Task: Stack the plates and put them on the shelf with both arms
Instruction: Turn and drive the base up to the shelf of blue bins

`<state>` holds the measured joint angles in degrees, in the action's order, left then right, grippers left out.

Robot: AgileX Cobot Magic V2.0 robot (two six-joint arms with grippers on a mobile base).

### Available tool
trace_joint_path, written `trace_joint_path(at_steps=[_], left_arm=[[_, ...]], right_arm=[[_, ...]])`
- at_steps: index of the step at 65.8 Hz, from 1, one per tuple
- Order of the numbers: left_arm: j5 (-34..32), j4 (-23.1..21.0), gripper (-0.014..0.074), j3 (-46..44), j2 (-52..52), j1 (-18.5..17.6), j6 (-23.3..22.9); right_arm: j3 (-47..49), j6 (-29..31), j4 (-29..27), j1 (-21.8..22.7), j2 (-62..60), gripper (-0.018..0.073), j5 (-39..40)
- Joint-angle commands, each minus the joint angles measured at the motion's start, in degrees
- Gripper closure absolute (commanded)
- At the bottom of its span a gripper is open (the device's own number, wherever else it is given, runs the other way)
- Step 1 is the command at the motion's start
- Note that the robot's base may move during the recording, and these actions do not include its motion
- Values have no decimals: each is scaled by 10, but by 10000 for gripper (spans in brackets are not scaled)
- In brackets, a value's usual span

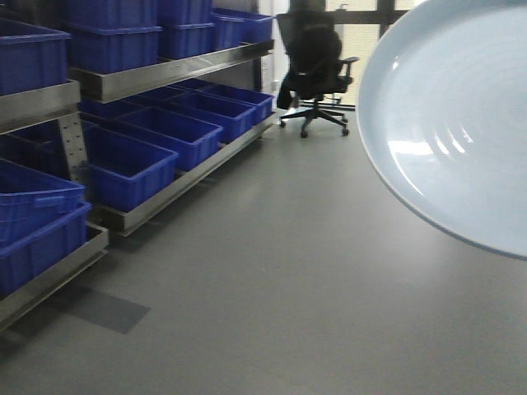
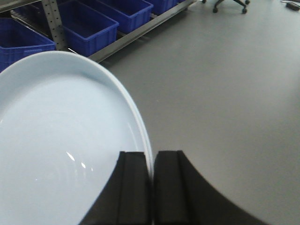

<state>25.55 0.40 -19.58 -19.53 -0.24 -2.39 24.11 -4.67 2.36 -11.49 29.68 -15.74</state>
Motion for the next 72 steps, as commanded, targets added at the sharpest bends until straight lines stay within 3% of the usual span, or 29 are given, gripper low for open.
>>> trace_joint_path(at_steps=[1, 72], left_arm=[[-42, 0, 513, -17, -8, -2, -3], [-42, 0, 513, -17, -8, -2, -3]], right_arm=[[19, 2, 2, 3, 4, 508, 57], [19, 2, 2, 3, 4, 508, 57]])
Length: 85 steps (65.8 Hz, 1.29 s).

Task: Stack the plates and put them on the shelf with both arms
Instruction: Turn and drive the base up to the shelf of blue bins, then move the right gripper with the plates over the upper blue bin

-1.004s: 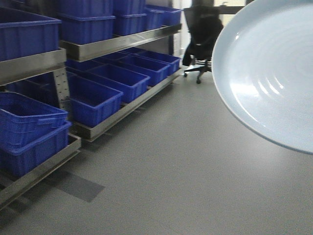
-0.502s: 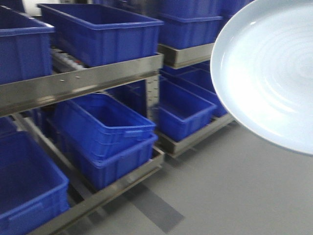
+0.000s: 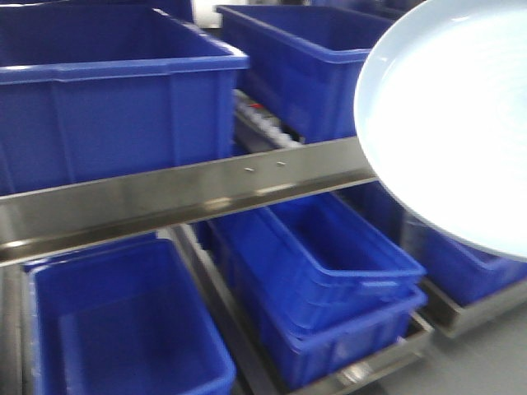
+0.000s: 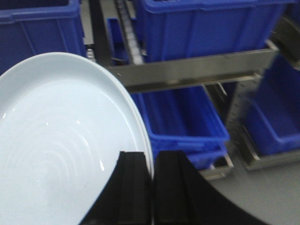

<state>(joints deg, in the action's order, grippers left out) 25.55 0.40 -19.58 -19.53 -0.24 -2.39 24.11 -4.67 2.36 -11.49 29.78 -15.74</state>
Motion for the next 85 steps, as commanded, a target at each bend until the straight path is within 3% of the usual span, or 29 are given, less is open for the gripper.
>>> trace_joint_path(at_steps=[1, 85], left_arm=[[-42, 0, 513, -17, -8, -2, -3], [-42, 0, 513, -17, -8, -2, -3]], right_arm=[[19, 2, 2, 3, 3, 508, 57], [19, 2, 2, 3, 17, 508, 57]])
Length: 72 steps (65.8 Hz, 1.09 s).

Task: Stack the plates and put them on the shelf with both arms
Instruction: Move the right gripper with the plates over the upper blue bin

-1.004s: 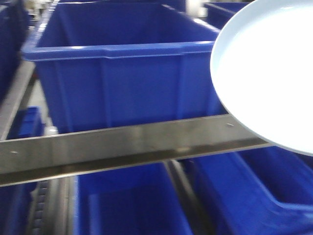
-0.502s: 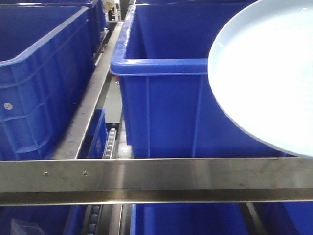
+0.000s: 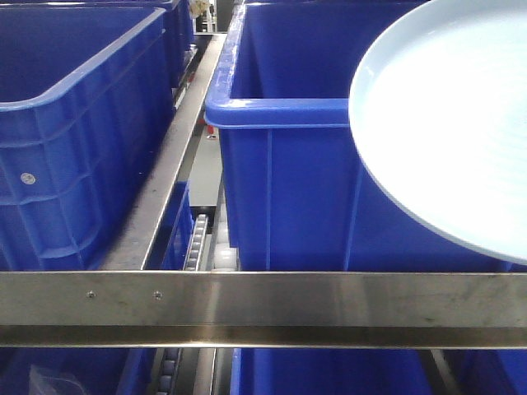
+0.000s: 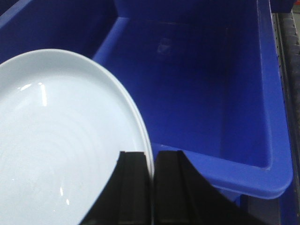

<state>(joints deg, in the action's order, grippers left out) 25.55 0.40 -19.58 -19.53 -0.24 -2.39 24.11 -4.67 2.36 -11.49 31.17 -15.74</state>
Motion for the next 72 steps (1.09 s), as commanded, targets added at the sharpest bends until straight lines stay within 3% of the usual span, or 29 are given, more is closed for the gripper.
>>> trace_joint_path(at_steps=[1, 72], left_arm=[[-42, 0, 513, -17, -8, -2, -3], [-42, 0, 513, -17, -8, -2, -3]], right_arm=[[19, 2, 2, 3, 3, 508, 57], [19, 2, 2, 3, 3, 508, 69]])
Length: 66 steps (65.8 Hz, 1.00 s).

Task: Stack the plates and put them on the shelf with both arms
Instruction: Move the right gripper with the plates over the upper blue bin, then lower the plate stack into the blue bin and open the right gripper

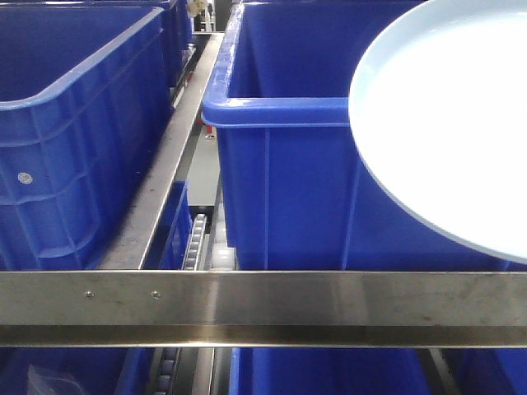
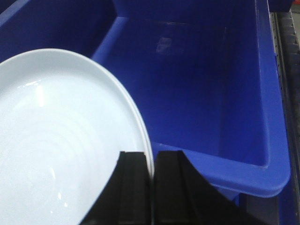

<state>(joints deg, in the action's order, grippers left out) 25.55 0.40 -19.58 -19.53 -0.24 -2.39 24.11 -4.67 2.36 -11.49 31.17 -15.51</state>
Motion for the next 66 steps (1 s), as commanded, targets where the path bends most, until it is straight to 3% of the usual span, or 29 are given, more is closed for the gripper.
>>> trace_joint_path(at_steps=[1, 24, 37, 66], left_arm=[[-42, 0, 513, -17, -8, -2, -3], [-42, 0, 513, -17, -8, -2, -3], [-42, 0, 513, -17, -8, -2, -3], [-42, 0, 513, -17, -8, -2, -3]], right_arm=[[19, 2, 2, 2, 3, 508, 69], [141, 2, 2, 2, 49, 508, 65], [231, 2, 2, 2, 151, 508, 66], [380, 2, 2, 3, 417, 507, 148]])
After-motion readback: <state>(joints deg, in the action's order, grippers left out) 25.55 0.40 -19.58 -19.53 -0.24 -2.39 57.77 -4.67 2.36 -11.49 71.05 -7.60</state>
